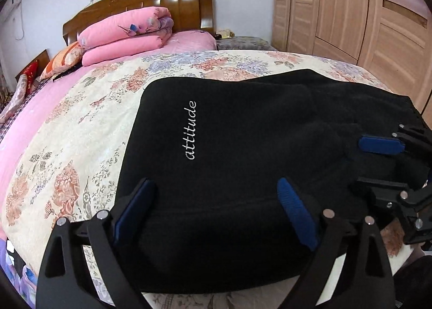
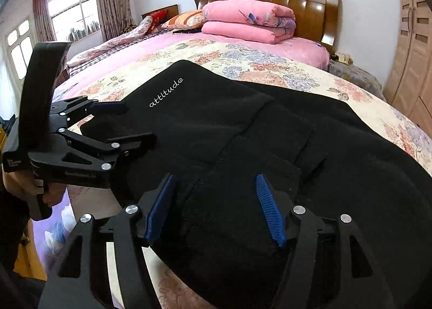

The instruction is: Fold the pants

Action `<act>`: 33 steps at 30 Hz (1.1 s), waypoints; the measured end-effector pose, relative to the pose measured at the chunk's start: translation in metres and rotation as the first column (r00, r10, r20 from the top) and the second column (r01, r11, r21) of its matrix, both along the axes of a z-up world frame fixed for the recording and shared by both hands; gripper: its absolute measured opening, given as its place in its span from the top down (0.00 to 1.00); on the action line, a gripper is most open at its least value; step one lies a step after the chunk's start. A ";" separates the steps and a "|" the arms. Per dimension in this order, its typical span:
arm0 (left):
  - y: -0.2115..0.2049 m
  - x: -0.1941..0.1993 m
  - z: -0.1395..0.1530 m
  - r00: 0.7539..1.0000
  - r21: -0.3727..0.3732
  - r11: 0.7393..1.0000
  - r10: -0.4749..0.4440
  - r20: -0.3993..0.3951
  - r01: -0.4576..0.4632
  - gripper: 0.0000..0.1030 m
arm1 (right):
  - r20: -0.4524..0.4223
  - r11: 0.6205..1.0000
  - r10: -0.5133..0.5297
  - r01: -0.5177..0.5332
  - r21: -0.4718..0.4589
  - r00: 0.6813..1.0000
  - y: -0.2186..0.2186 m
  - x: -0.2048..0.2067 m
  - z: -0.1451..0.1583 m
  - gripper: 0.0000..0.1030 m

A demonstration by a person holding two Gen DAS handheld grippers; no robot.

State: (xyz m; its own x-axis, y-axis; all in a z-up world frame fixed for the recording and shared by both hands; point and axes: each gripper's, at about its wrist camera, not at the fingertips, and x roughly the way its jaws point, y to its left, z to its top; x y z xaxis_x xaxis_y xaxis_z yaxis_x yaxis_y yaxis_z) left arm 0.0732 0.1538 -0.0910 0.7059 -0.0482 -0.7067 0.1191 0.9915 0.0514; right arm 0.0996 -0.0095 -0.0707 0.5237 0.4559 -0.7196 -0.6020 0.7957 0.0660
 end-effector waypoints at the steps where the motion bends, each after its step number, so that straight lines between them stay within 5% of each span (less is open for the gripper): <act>1: -0.001 0.000 0.000 1.000 0.002 1.000 0.001 0.002 -0.001 0.09 | -0.008 1.000 -0.002 0.002 0.004 1.000 -0.001 0.001 0.001 0.40; 4: 0.000 -0.001 -0.001 1.000 0.003 1.000 0.004 0.007 -0.004 0.09 | -0.077 1.000 0.002 -0.001 0.001 0.997 0.000 0.007 0.014 0.35; 9: -0.002 -0.001 -0.001 1.000 0.013 1.000 0.014 0.013 -0.014 0.09 | -0.039 0.998 -0.054 0.055 0.031 0.998 0.002 0.051 0.041 0.33; 13: -0.002 -0.002 0.000 1.000 0.017 1.000 0.017 0.011 -0.017 0.09 | -0.112 0.999 -0.023 0.020 -0.035 0.993 0.023 0.086 0.013 0.31; 16: -0.003 -0.001 -0.001 1.000 0.013 1.000 0.018 0.014 -0.018 0.09 | -0.070 0.994 -0.012 0.004 -0.110 0.997 0.025 0.088 -0.004 0.24; 19: -0.003 -0.001 0.008 0.999 0.009 1.000 0.030 -0.015 -0.030 0.10 | -0.104 0.997 -0.058 0.051 -0.064 0.993 0.013 0.087 0.005 0.25; 22: -0.003 -0.002 0.041 0.999 -0.021 0.999 0.028 0.035 -0.027 0.10 | -0.026 0.996 -0.077 0.075 -0.053 0.997 0.004 0.064 0.026 0.25; 26: -0.013 0.031 0.064 0.998 0.067 0.997 0.028 0.053 -0.031 0.08 | 0.024 0.999 -0.016 0.017 -0.046 1.000 0.001 0.024 0.034 0.25; 30: -0.025 0.086 0.037 0.999 0.163 0.986 0.033 -0.034 -0.027 0.08 | 0.012 0.996 0.013 -0.012 -0.083 1.000 0.002 0.004 0.018 0.25; 33: -0.026 0.102 0.012 0.994 0.201 0.979 0.044 -0.101 -0.023 0.08 | -0.036 1.000 -0.009 0.009 -0.014 0.999 -0.009 0.008 0.008 0.20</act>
